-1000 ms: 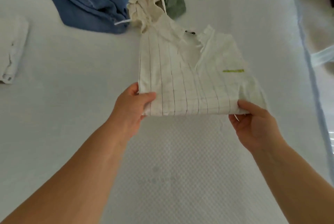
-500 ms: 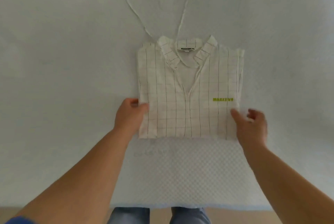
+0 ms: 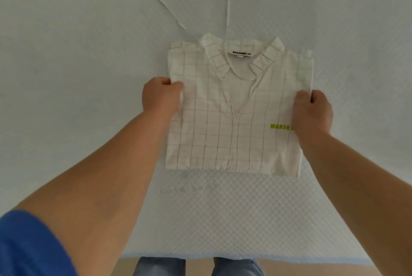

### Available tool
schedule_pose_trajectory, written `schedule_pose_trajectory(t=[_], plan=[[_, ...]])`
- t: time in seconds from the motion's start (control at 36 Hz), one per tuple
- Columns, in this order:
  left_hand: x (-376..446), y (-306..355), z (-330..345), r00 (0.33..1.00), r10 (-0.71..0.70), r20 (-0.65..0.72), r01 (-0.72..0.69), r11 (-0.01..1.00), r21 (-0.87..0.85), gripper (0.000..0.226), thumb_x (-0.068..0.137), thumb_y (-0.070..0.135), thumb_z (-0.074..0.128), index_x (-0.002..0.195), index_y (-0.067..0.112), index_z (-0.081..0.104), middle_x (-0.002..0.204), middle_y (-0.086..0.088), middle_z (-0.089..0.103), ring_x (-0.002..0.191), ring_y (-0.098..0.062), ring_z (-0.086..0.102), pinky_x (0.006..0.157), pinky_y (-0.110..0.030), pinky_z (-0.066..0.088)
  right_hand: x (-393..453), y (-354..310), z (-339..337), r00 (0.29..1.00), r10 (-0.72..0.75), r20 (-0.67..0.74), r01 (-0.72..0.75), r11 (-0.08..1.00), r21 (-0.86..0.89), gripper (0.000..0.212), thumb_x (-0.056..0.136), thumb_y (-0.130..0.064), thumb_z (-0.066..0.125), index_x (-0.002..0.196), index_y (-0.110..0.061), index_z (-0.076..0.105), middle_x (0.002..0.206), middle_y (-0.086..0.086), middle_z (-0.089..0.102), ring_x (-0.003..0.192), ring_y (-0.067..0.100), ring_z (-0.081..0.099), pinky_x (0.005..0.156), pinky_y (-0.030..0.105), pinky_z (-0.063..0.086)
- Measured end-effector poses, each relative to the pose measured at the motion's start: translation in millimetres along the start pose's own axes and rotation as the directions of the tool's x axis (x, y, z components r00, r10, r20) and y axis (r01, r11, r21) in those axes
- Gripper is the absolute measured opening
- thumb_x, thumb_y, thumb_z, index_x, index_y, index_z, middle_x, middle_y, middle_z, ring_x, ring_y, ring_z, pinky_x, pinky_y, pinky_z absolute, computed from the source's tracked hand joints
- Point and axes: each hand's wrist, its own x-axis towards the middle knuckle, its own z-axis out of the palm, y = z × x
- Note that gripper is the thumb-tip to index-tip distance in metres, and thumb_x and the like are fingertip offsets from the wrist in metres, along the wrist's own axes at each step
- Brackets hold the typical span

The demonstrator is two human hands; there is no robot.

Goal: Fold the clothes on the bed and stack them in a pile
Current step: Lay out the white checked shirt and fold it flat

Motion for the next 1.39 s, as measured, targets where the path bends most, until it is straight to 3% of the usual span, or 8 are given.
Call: schedule_pose_trajectory(t=[0.22, 0.47, 0.58, 0.69, 0.81, 0.94, 1.22, 1.39], plan=[[-1, -5, 13, 0.991, 0.04, -0.129, -0.049, 0.997, -0.066, 0.009, 0.089, 0.024, 0.054, 0.097, 0.021, 0.051, 0.078, 0.015, 0.051, 0.067, -0.002, 0.05, 0.058, -0.019, 0.042, 12, 8, 8, 0.999, -0.014, -0.049, 0.012, 0.999, -0.04, 0.02, 0.093, -0.027, 0.04, 0.076, -0.02, 0.046, 0.096, 0.006, 0.048, 0.075, 0.018, 0.045, 0.065, 0.031, 0.039], [19, 22, -1, 0.982, -0.119, 0.143, 0.156, 0.948, -0.276, 0.007, 0.078, 0.018, 0.07, 0.082, 0.02, 0.065, 0.091, -0.003, 0.07, 0.084, -0.02, 0.068, 0.08, -0.041, 0.056, 18, 1, 6, 0.998, -0.062, 0.0, 0.061, 0.98, -0.188, 0.017, 0.095, -0.028, 0.042, 0.101, -0.017, 0.053, 0.109, 0.002, 0.052, 0.091, 0.022, 0.056, 0.081, 0.041, 0.051], [27, 13, 6, 0.997, 0.052, -0.062, -0.05, 0.998, 0.036, 0.028, 0.081, 0.023, 0.068, 0.106, 0.02, 0.057, 0.098, 0.005, 0.06, 0.077, -0.009, 0.056, 0.062, -0.021, 0.044, 15, -3, 0, 0.997, -0.068, -0.033, 0.061, 0.982, -0.178, 0.027, 0.091, -0.025, 0.051, 0.117, -0.02, 0.047, 0.113, -0.006, 0.045, 0.099, 0.016, 0.051, 0.084, 0.036, 0.047], [12, 9, 8, 0.899, 0.379, -0.221, -0.293, 0.894, 0.341, 0.043, 0.084, 0.024, 0.062, 0.125, 0.016, 0.051, 0.12, -0.007, 0.053, 0.107, -0.023, 0.051, 0.085, -0.031, 0.04, 5, -25, -3, 0.947, -0.315, -0.062, 0.297, 0.933, -0.205, 0.043, 0.085, -0.023, 0.055, 0.127, -0.019, 0.043, 0.12, -0.009, 0.037, 0.116, 0.017, 0.043, 0.103, 0.041, 0.037], [-16, -4, 20, 0.777, 0.61, 0.157, -0.592, 0.623, 0.51, 0.051, 0.092, 0.03, 0.045, 0.14, 0.015, 0.04, 0.148, -0.011, 0.034, 0.14, -0.026, 0.024, 0.111, -0.04, 0.02, -7, -70, 25, 0.833, -0.523, 0.18, 0.552, 0.804, -0.221, 0.038, 0.087, -0.03, 0.056, 0.122, -0.019, 0.049, 0.112, -0.009, 0.044, 0.113, 0.016, 0.044, 0.1, 0.032, 0.033], [1, -25, 26, 0.832, 0.409, 0.375, -0.545, 0.473, 0.692, 0.078, 0.082, 0.068, 0.012, 0.146, 0.031, -0.015, 0.152, -0.002, -0.03, 0.135, -0.017, -0.033, 0.111, -0.044, -0.018, 4, -125, 80, 0.795, -0.499, 0.345, 0.6, 0.727, -0.333, 0.059, 0.085, -0.057, 0.049, 0.128, -0.018, 0.045, 0.121, 0.0, 0.054, 0.115, 0.022, 0.046, 0.098, 0.039, 0.033], [44, -14, 23, 0.747, 0.499, 0.439, -0.651, 0.413, 0.637, 0.106, 0.062, 0.085, 0.024, 0.146, 0.032, -0.014, 0.151, 0.0, -0.032, 0.137, -0.015, -0.032, 0.109, -0.047, -0.022, 31, -186, 146, 0.868, -0.333, 0.37, 0.489, 0.709, -0.508, 0.121, 0.056, -0.091, 0.044, 0.143, -0.009, 0.023, 0.138, 0.01, 0.046, 0.127, 0.034, 0.041, 0.104, 0.051, 0.022], [42, -13, 24, 0.754, 0.545, 0.367, -0.639, 0.477, 0.603, 0.09, 0.079, 0.069, 0.036, 0.149, 0.028, -0.004, 0.156, -0.001, -0.021, 0.141, -0.016, -0.024, 0.109, -0.048, -0.019, 15, -196, 164, 0.764, -0.547, 0.343, 0.632, 0.523, -0.573, 0.038, 0.078, -0.02, 0.05, 0.114, -0.012, 0.043, 0.087, -0.001, 0.056, 0.086, 0.021, 0.052, 0.082, 0.037, 0.024]])
